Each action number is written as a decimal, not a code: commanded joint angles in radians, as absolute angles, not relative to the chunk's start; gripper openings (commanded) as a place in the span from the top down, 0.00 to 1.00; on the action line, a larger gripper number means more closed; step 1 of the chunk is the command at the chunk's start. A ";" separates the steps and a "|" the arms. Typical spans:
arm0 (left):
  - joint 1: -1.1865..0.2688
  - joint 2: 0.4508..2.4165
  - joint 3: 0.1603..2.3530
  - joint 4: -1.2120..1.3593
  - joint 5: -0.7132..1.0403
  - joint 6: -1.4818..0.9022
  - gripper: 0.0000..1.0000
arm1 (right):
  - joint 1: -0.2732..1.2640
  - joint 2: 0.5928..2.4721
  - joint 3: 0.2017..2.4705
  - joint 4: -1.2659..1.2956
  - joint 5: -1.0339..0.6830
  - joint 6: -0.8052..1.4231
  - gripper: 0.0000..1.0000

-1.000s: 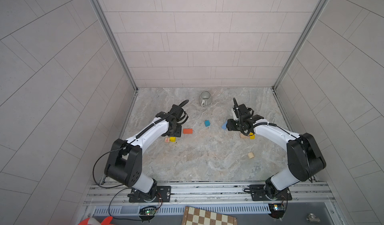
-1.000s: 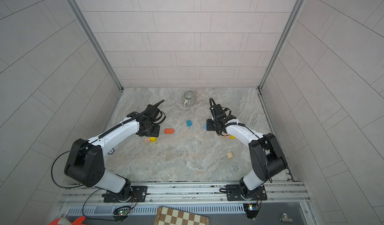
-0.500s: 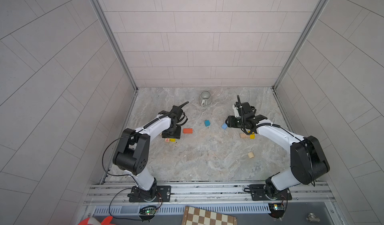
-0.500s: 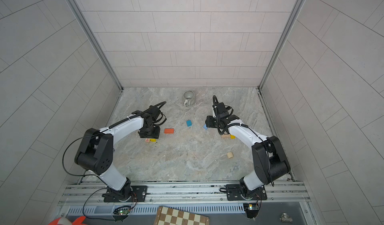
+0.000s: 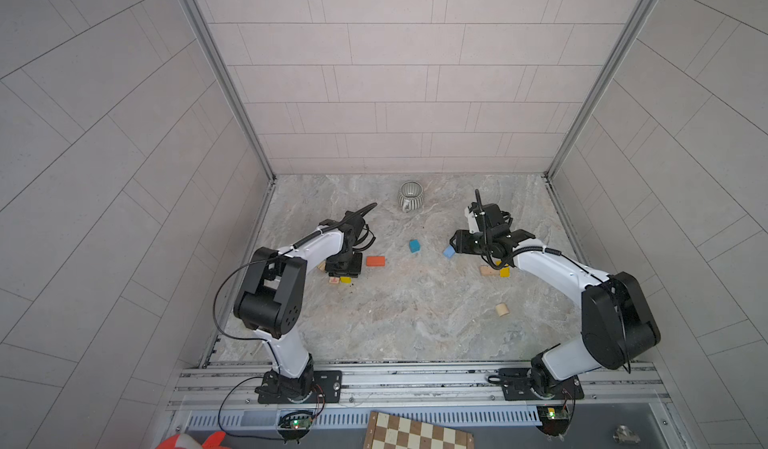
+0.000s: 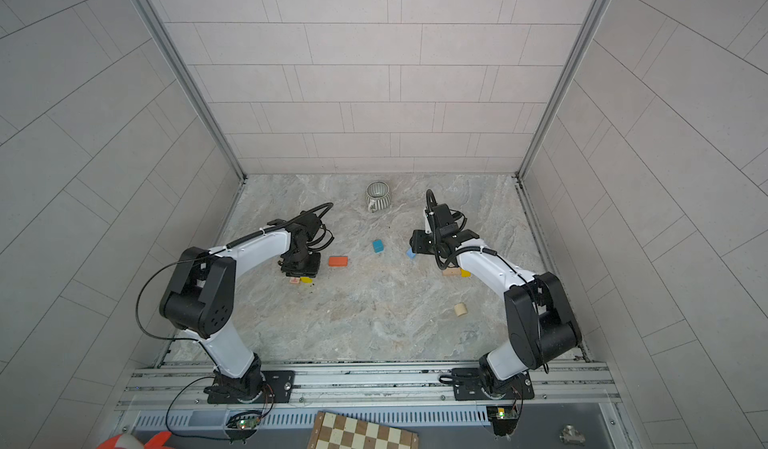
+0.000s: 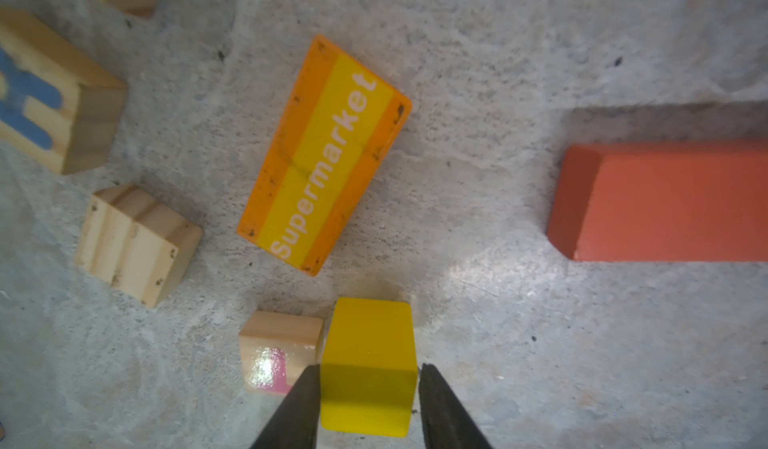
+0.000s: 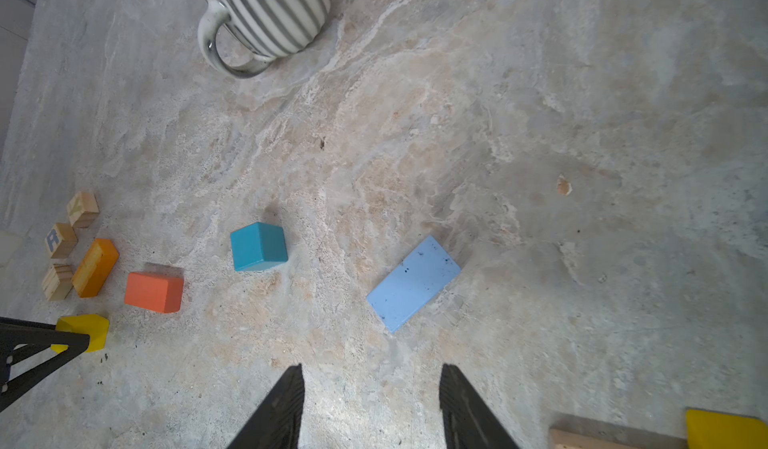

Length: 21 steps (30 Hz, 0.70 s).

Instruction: Build the wood block tower

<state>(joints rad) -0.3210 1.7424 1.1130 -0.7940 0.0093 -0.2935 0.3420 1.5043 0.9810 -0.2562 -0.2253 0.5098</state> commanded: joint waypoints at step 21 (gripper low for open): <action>-0.369 1.638 1.423 -0.979 0.104 -0.439 0.60 | 0.306 1.450 0.934 -0.256 -0.185 0.530 0.47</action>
<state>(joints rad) -0.3489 1.6531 1.3758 -0.9157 0.0772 -0.3901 0.3126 1.4673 0.9428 -0.2508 -0.1951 0.5148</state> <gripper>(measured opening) 0.397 0.535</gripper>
